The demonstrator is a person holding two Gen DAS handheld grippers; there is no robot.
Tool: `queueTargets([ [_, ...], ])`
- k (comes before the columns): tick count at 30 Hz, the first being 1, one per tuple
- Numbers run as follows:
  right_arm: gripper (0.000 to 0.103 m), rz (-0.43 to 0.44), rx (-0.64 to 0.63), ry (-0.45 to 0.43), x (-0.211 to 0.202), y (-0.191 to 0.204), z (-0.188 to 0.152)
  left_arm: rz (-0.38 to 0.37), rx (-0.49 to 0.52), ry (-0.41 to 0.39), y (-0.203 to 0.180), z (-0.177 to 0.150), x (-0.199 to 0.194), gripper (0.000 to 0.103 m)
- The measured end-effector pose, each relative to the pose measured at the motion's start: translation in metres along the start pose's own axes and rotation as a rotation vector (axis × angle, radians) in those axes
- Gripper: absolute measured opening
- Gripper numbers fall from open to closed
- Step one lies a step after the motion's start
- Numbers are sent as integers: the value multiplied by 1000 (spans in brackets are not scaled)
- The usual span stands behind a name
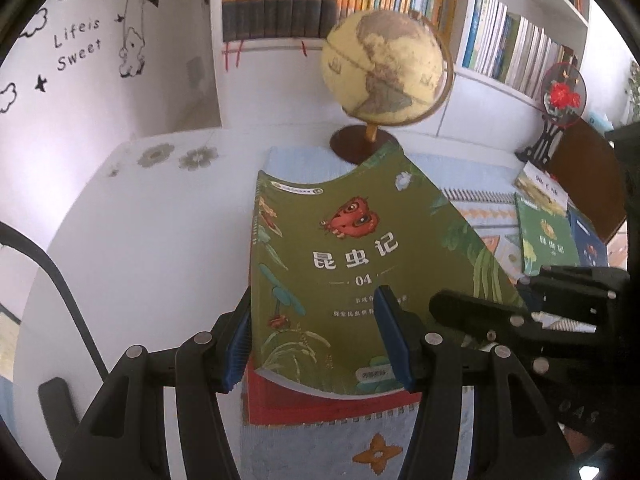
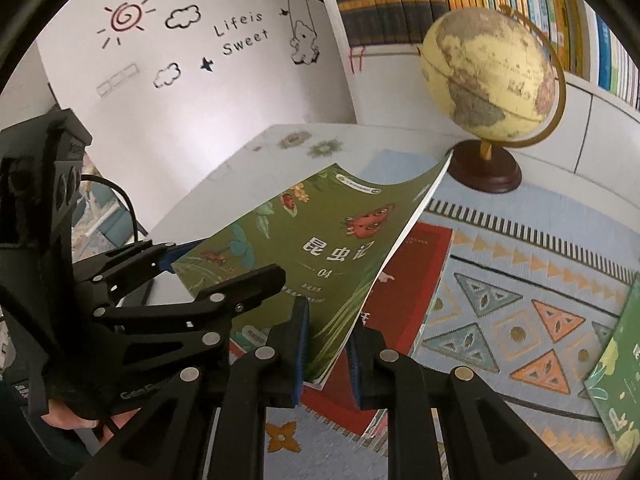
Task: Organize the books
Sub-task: 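Carry the olive book with both grippers onto the red book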
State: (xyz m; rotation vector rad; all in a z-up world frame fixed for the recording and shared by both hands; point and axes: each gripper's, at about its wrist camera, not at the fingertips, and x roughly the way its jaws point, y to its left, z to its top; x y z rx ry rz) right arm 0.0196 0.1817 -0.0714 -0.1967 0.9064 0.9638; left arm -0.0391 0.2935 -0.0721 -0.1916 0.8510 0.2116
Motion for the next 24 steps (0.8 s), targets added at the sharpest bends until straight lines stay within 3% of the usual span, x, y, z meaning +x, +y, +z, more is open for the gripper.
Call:
queueTargets([
  [16,20,-29,98,92,35,-14,-15,-51,-87,90,26,-21,31,54],
  [24,21,1,189,139,44,-24,-25,-68,-138,153,40,-38,43,53],
])
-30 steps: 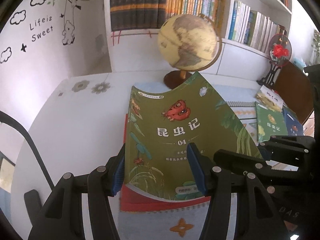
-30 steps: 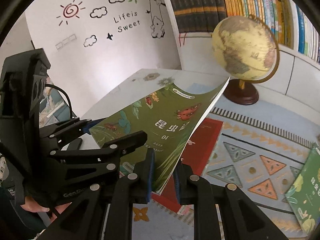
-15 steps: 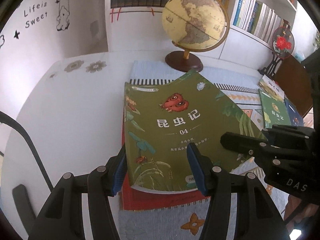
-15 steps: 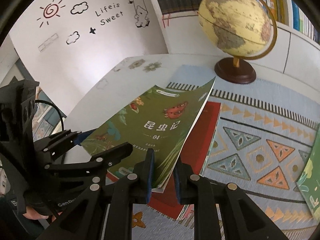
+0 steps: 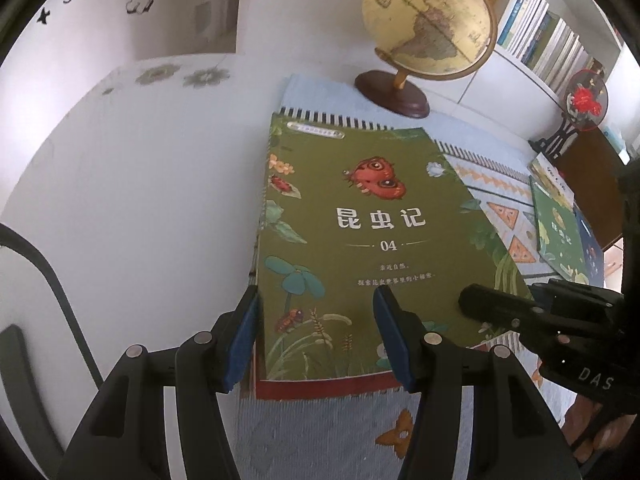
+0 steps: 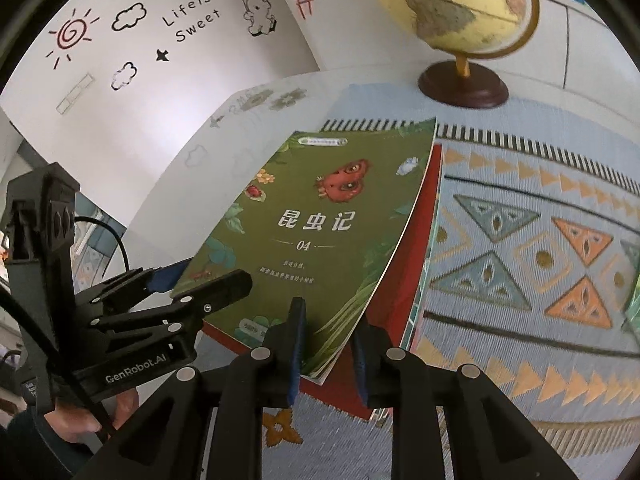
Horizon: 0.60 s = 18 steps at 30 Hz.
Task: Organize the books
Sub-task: 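Lower the olive book onto the red book and open both grippers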
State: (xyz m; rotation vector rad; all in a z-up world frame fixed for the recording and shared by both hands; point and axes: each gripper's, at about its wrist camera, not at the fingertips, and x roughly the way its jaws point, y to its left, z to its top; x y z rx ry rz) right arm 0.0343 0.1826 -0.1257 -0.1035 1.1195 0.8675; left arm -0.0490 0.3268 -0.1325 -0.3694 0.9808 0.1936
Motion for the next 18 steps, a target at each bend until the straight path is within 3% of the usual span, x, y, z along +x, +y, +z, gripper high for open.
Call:
queueTargets([
  [13,28,24,70,89,11,-8,-13,15,-39,10,16,-11,-6,55],
  [18,32,-3,88,106,4,-12,-20,10,-30,21,17,-16,-10,55],
])
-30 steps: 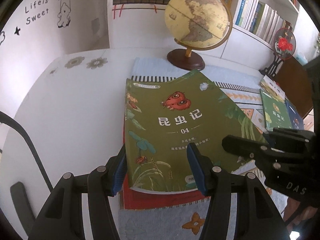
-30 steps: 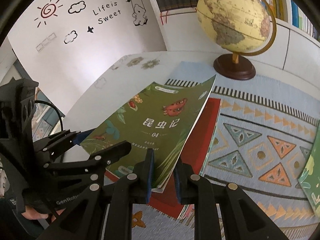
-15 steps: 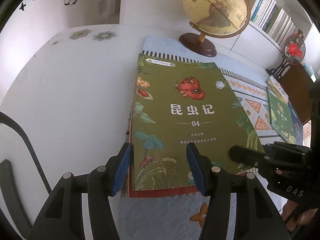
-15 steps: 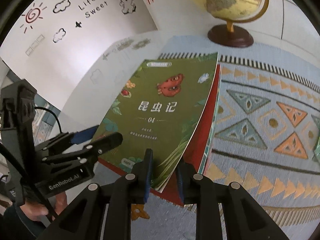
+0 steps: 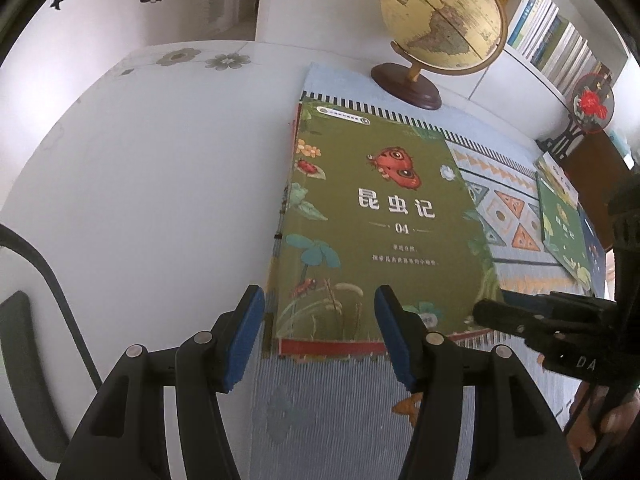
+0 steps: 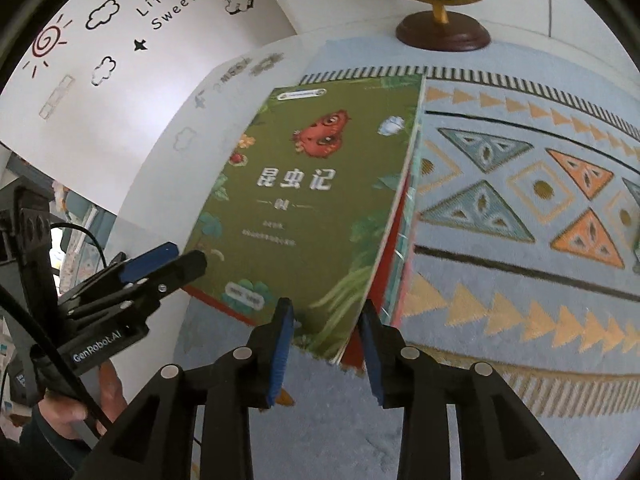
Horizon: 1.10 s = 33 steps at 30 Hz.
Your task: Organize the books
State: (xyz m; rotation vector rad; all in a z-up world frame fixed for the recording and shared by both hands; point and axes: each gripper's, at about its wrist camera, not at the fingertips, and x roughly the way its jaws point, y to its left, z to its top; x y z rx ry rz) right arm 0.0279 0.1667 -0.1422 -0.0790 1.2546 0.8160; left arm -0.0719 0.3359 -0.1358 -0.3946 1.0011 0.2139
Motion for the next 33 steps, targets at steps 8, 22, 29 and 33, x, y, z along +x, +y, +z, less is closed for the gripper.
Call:
queueTargets([
  [8,32,-11,96,-37,-31,-27,-21,-18,56,27,-19,-13,-5,55],
  [22,32,5,27,-99,-104,-37,-88,36,46,-74,-92,-67,-75,61],
  [29,40,-35,72,-181,-190,-80,-169,-73,149,-112,-201,-107,-106,63],
  [33,48,-70,145,-247,-237,-114,-213,-151,207,-128,-260,-123,-117,65],
])
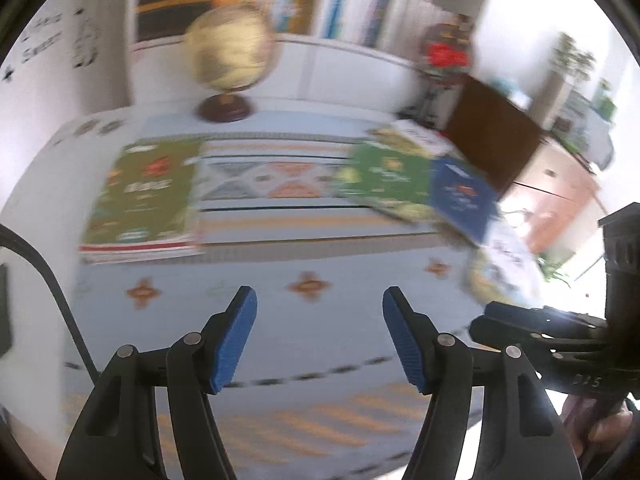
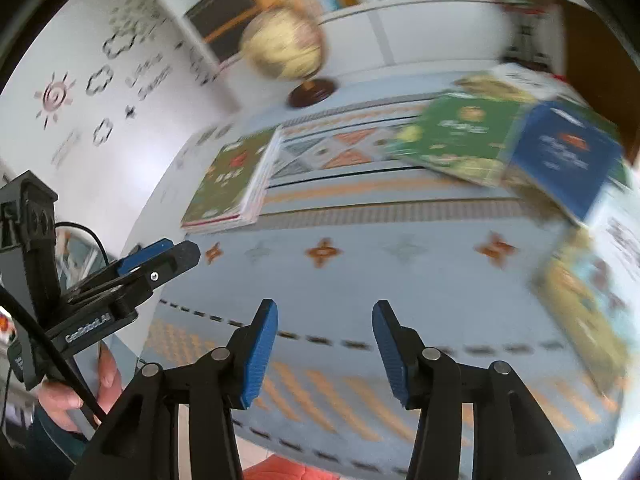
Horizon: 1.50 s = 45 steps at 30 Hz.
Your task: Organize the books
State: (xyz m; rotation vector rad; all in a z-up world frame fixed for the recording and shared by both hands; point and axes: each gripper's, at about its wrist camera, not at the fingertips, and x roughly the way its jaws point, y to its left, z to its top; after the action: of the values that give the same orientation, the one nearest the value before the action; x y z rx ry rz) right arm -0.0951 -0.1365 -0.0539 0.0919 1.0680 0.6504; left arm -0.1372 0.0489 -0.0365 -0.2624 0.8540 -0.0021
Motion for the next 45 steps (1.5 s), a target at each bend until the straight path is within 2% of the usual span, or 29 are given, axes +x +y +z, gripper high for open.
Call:
queueTargets([
  [4,50,-36,80,-57,-42,-39,-14,-46,105,18,-60,1,4,65],
  [7,51,-45,161,-94,-61,-65,-19,-65,187,34,-91,7,15,65],
  [14,52,-112,271,-95,-67,-116,-24,-110,211,91,-121,33,72,65],
  [20,52,-102,288,-92,-39,-141,32,-84,213,130,-104,85,131,65],
  [22,52,-109,287,-87,-18,-146,58,-79,225,155,-95,99,153,66],
  [23,52,-119,288,-77,-7,-149,69,-87,233,185,-91,106,166,70],
  [25,52,-129,310,-55,17,-156,89,-100,248,231,-79,119,194,70],
  [28,52,-103,369,-8,55,-169,109,-93,214,260,-59,134,227,70],
  [35,52,-83,410,87,103,-181,124,-131,135,323,-29,152,282,70],
  [39,51,-71,411,84,114,-181,128,-140,126,341,-25,154,301,70],
  [43,43,-17,477,63,123,-187,127,-149,84,338,-15,156,311,70],
  [45,41,-30,480,58,126,-186,126,-172,62,319,-11,157,311,70],
])
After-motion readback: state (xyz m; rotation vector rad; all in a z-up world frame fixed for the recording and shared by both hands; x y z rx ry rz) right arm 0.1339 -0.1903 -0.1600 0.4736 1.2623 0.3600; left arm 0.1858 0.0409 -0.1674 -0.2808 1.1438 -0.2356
